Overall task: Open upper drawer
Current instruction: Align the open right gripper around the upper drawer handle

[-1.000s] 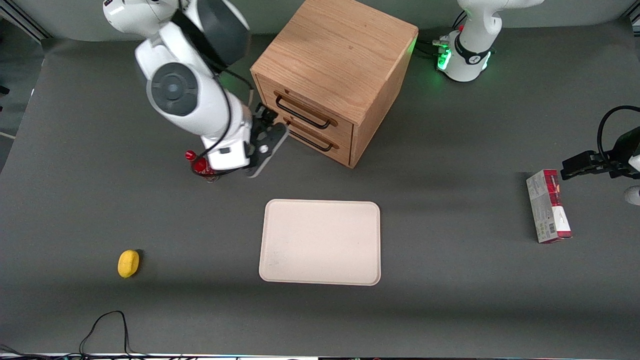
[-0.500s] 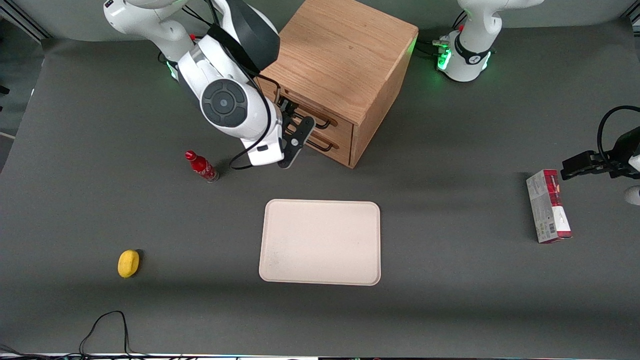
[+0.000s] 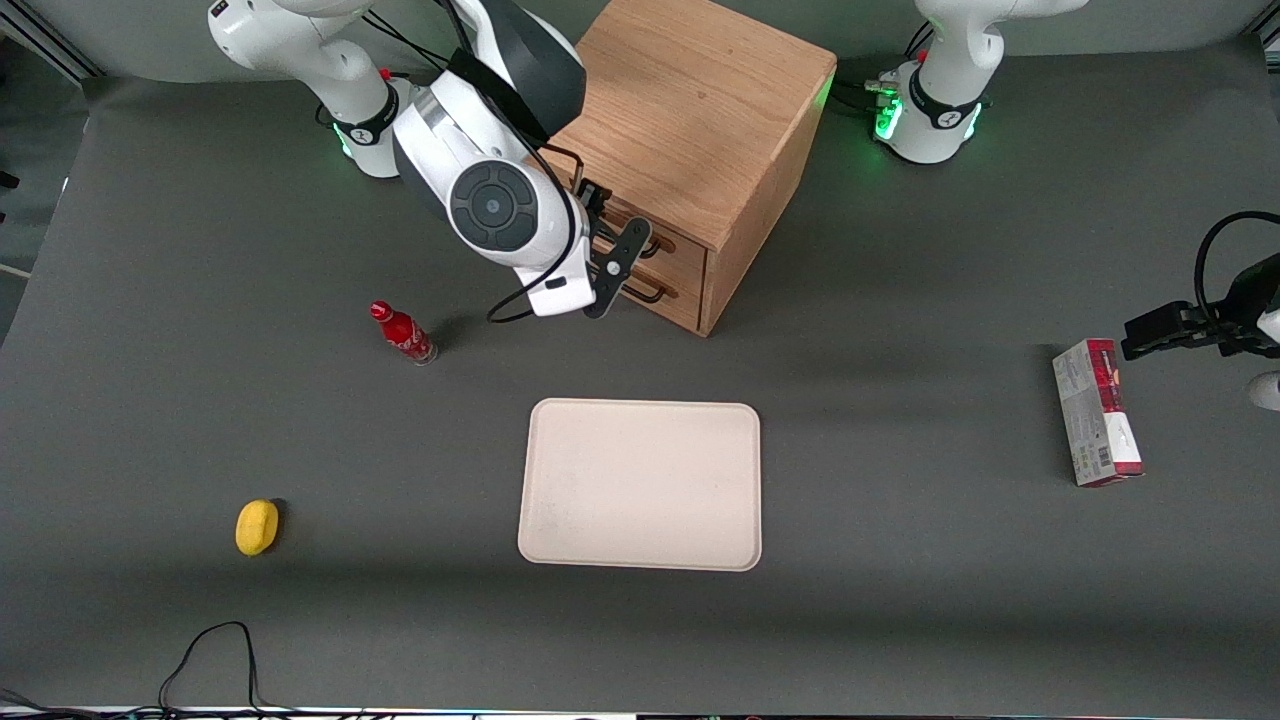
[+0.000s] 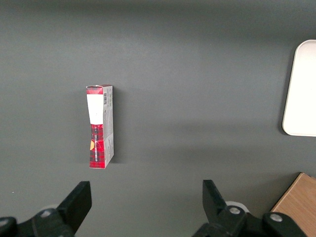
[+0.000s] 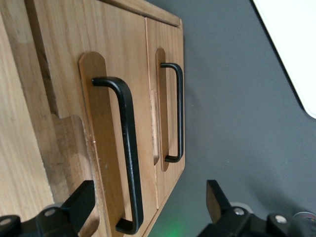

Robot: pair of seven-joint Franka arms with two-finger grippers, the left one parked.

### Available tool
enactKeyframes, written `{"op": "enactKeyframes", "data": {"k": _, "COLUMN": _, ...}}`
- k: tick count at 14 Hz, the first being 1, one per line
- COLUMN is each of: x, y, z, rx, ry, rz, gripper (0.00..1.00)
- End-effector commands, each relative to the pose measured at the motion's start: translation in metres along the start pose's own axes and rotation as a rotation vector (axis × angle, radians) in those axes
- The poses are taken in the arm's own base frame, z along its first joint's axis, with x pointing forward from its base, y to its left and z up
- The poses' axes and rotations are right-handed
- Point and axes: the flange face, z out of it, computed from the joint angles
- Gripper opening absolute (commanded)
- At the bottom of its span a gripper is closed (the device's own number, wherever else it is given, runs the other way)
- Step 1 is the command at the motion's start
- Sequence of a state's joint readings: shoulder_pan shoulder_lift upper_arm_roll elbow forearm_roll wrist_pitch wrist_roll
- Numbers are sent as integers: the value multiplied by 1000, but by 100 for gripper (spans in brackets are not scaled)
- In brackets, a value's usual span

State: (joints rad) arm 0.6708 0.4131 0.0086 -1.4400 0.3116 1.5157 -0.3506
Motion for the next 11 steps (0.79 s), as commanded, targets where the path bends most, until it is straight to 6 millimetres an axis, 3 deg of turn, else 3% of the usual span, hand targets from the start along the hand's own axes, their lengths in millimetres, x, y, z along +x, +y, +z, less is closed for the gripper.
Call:
{"op": "enactKeyframes", "data": {"k": 1, "x": -4, "y": -2, "z": 4, "rx": 24, "ry": 3, "rz": -11, "gripper": 100}}
{"op": "enactKeyframes", "data": {"k": 5, "x": -8, "y": -5, "z": 10, "rx": 30, "ry": -7, "rz": -11, "gripper": 100}}
{"op": "enactKeyframes", "data": {"k": 11, "x": -8, "y": -12, "z": 35, "rx": 22, "ry": 12, "rz": -12, "gripper": 100}}
